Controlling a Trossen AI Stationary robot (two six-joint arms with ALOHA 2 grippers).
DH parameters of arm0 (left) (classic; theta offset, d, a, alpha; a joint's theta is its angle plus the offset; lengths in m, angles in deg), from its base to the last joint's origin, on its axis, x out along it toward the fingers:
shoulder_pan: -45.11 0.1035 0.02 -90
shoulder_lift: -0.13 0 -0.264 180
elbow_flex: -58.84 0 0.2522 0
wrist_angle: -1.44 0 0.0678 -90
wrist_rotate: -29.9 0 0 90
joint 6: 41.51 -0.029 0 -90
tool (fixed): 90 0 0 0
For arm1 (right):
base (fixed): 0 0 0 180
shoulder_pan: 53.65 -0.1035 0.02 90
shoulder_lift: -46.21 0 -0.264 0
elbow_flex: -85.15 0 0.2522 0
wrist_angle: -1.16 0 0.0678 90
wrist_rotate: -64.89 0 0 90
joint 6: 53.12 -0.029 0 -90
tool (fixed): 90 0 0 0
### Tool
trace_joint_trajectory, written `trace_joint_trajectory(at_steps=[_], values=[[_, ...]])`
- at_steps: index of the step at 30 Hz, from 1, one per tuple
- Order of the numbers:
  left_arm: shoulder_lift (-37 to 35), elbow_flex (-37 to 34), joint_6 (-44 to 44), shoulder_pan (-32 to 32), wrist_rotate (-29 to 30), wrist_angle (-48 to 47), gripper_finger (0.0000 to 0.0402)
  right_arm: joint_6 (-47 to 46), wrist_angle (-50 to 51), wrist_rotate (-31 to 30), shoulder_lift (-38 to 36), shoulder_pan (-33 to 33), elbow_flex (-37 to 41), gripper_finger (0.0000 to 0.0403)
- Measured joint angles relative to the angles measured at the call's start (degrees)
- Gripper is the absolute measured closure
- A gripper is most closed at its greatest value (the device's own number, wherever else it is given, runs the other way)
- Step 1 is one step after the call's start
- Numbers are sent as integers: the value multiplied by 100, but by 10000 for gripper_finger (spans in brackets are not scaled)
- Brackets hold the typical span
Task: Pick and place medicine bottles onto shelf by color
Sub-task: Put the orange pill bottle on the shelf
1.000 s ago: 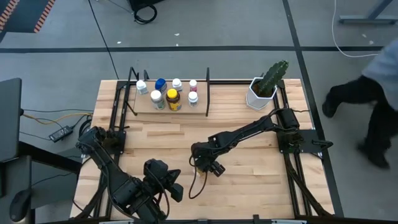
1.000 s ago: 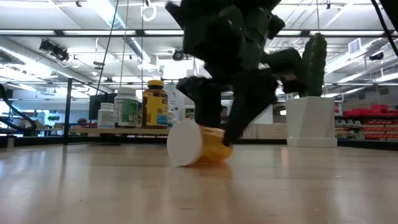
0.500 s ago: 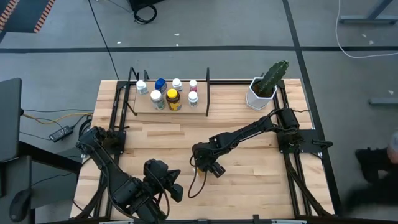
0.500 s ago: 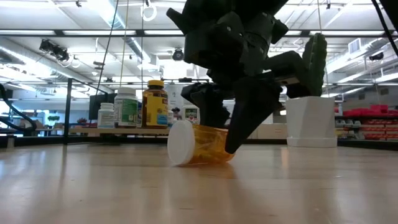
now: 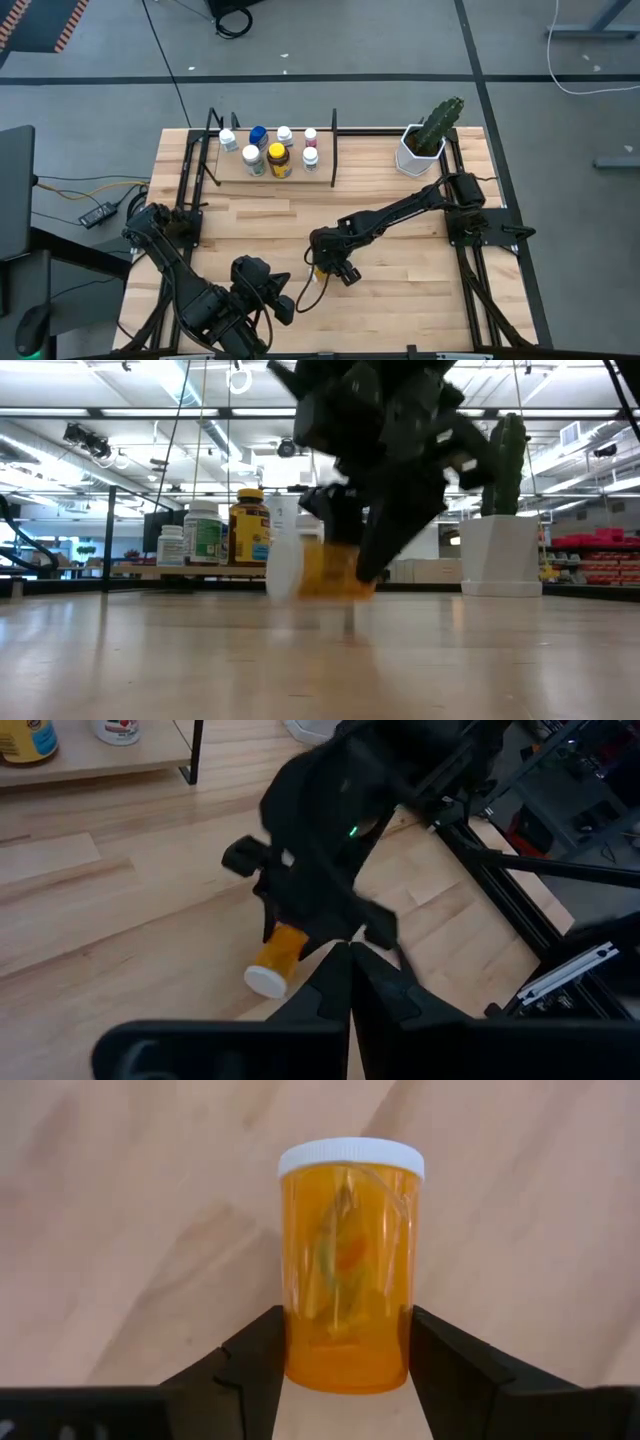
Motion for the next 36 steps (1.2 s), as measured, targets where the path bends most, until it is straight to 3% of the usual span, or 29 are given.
trace_joint_trajectory(at_steps=[6, 13, 17, 23, 31, 36], values=[[0, 0, -11, 0, 193, -85, 384, -94, 0, -45, -583, 132, -9, 207], [-66, 1, -63, 7, 1219, -404, 395, -686, -24, -112, -1618, 571, -13, 206], [-218, 2, -157, 177, 1132, -715, 372, -856, 14, -130, -2122, 722, -13, 206], [-582, 2, -1613, 777, 603, -656, 270, -897, 229, -462, -2537, 721, -13, 206], [-923, 5, -4095, 1928, -638, 155, 101, -1198, 325, -613, -2687, 708, -13, 206], [-933, 4, -5048, 2561, -1642, 653, 31, -1377, 302, -628, -2853, 706, -13, 206]])
